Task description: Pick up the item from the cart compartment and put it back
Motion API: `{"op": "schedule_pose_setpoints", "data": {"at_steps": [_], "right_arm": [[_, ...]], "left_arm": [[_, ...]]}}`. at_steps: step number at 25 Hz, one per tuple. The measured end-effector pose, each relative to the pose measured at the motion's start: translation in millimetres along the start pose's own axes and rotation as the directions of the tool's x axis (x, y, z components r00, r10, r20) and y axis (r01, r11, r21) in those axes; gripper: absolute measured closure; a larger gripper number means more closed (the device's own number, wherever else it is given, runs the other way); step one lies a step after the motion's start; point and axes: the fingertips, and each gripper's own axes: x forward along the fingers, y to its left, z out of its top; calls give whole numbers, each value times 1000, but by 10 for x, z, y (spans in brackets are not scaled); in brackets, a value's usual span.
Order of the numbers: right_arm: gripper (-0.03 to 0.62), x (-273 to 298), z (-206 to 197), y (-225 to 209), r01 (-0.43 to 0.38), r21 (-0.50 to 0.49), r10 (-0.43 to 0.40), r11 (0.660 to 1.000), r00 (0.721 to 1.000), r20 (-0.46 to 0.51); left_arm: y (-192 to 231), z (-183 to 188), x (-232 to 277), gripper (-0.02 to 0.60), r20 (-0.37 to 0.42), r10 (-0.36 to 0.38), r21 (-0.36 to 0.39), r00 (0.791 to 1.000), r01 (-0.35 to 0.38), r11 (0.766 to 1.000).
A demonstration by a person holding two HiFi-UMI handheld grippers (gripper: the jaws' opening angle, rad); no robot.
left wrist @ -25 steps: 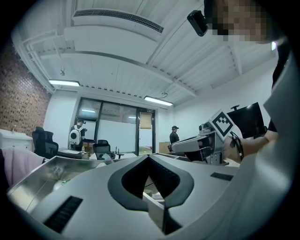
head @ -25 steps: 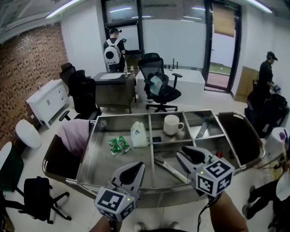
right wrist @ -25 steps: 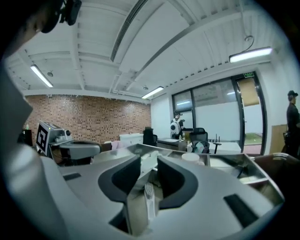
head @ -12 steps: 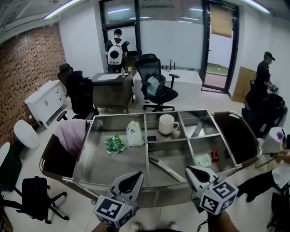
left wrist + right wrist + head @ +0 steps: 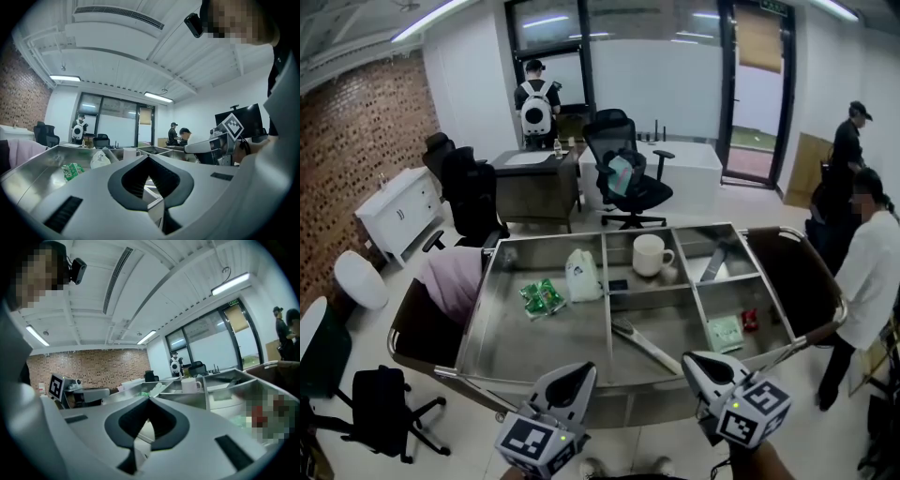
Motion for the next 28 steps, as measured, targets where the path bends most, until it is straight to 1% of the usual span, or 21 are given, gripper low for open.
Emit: {"op": "schedule_pose_setpoints", "data": {"at_steps": [3,5,8,19,23,28], "right_arm": [[579,9,-32,-25,15,-6,-15,1000,1000,-10],[580,12,-54,-33,25,-35,-26,999,999,-26],[580,12,-56,-25,21,-70,-23,997,999,-33],[580,86,-91,58,4,-87,-9,996,999,-50],[580,106,-88,61,-3,-107,-1,994,999,-40],[580,103,-70,82,-4,-108,-1,994,999,-46]], "left_arm": [[-11,-7,-3,581,-2,0,-4,1000,0,1000],[-19,-20,-12,581,-4,-1,-5,1000,1,1000],[-21,-55,-11,581,-10,-3,-8,1000,3,1000],[1,-91,21,581,-24,-15,-4,1000,14,1000],[-6,-75,18,581,-16,-15,-6,1000,15,1000],[-21,-70,8,581,-17,-18,-1,1000,18,1000]]}}
